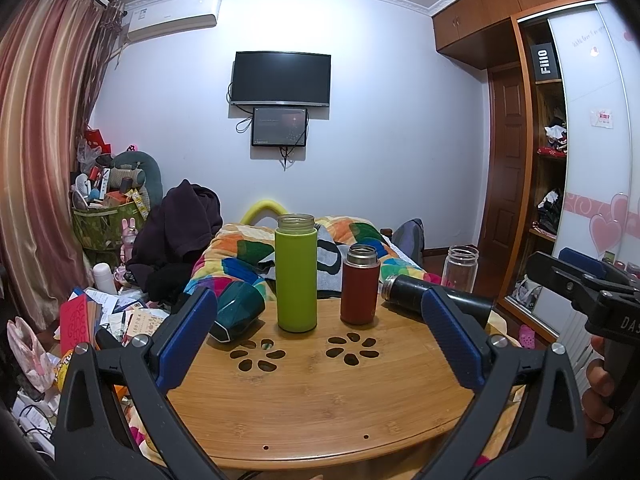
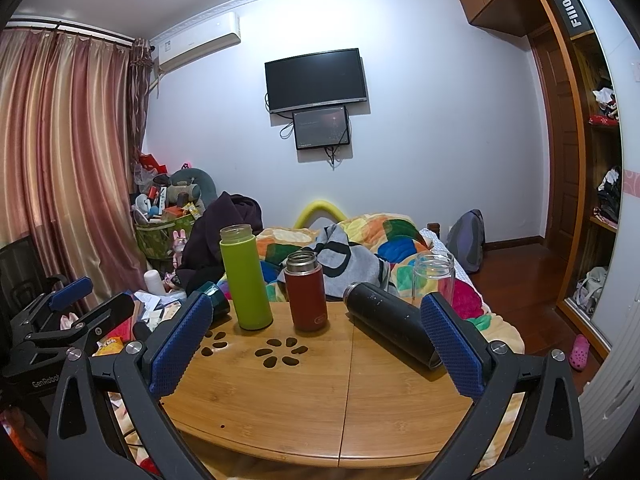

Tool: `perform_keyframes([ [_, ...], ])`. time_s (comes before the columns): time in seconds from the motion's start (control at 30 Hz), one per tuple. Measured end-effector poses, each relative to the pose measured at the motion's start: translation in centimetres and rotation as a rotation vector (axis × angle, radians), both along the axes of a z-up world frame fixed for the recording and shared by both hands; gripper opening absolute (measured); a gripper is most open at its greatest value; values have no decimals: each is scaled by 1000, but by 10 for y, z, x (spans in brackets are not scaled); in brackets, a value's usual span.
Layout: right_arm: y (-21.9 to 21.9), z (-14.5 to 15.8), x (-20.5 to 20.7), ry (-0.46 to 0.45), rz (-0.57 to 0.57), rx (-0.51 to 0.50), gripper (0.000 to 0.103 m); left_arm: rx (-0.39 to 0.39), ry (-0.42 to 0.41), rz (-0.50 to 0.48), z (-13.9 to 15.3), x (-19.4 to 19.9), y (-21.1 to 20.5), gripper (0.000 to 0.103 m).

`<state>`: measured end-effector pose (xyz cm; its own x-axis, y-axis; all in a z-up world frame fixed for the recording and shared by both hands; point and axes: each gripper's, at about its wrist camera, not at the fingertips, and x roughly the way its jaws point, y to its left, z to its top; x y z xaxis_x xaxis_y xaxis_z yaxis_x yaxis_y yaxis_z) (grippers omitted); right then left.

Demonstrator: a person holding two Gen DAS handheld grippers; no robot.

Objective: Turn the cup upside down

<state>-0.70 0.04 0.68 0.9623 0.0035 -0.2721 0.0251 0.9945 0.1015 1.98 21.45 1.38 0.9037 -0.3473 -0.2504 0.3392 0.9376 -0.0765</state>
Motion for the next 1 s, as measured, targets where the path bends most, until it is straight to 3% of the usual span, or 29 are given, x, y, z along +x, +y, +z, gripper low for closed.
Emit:
perform_keyframes([
  [0.43,3,2,-1,0,4,2,103,5,8,2,-3,3,0,103],
  [0.6,3,2,5,16,0,8,103,27,33,4,-10,28,6,103],
  [0.83,-5,-6,14,42,-18,16,103,100,261,17,-43,134,28,103],
  [1.0,-12,-16,27,85,-29,32,103,225,433,-3,-78,213,28,103],
])
